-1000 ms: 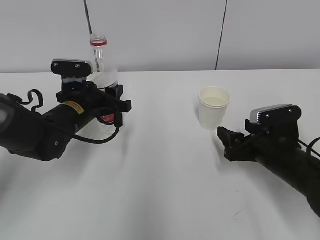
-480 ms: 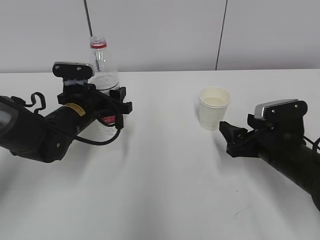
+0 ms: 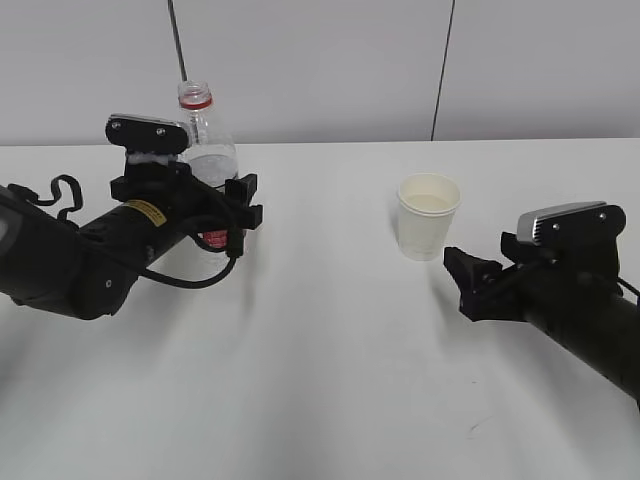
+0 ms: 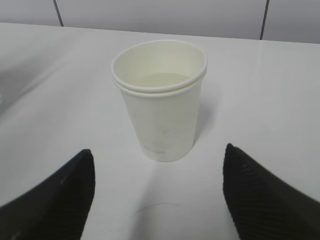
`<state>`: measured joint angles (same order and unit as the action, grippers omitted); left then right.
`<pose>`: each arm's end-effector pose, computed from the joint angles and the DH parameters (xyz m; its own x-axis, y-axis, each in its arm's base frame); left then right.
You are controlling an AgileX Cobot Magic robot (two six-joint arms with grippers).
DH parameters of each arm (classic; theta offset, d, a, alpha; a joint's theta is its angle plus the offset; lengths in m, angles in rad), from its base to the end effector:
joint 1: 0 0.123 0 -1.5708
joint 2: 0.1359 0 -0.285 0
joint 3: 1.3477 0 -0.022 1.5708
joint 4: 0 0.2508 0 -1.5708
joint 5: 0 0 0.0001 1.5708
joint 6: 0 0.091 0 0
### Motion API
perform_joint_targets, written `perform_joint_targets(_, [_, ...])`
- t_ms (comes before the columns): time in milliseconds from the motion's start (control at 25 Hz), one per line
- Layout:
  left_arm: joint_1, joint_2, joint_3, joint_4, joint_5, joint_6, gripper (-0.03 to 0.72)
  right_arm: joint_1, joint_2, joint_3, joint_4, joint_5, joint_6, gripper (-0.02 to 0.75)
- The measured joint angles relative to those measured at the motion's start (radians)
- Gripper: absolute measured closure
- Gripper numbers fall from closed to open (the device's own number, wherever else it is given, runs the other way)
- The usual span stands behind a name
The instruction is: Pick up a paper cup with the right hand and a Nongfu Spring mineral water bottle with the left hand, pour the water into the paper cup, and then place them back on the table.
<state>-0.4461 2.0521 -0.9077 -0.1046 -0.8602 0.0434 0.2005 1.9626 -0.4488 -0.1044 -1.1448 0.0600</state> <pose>0.3605 -0.1645 0.1297 -0.1879 0.0623 -0.9802 0.3555 0.9346 -0.0088 0.2808 0.0659 0.0987 -0.2792 -0.0398 -0.9594 -0.2829 0.9582 0.0426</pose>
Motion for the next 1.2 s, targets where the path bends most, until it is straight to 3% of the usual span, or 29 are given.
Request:
perform_joint_targets(480, [0.000,-0.153,0.160,0.030,-0.071,0.011,0.158,0.000,-0.036,0.021,0.000,0.000,0.000,0.150])
perform_joint_targets(800, [0.000,-0.281,0.295,-0.020,-0.075,0.011,0.157,0.000,-0.086,0.022,0.021,0.000,0.000,0.150])
perform_joint_targets(1200, [0.000,-0.451,0.322,-0.023,0.175,0.011,0.158,0.000,-0.252,0.023,0.023,0.114,0.000,0.150])
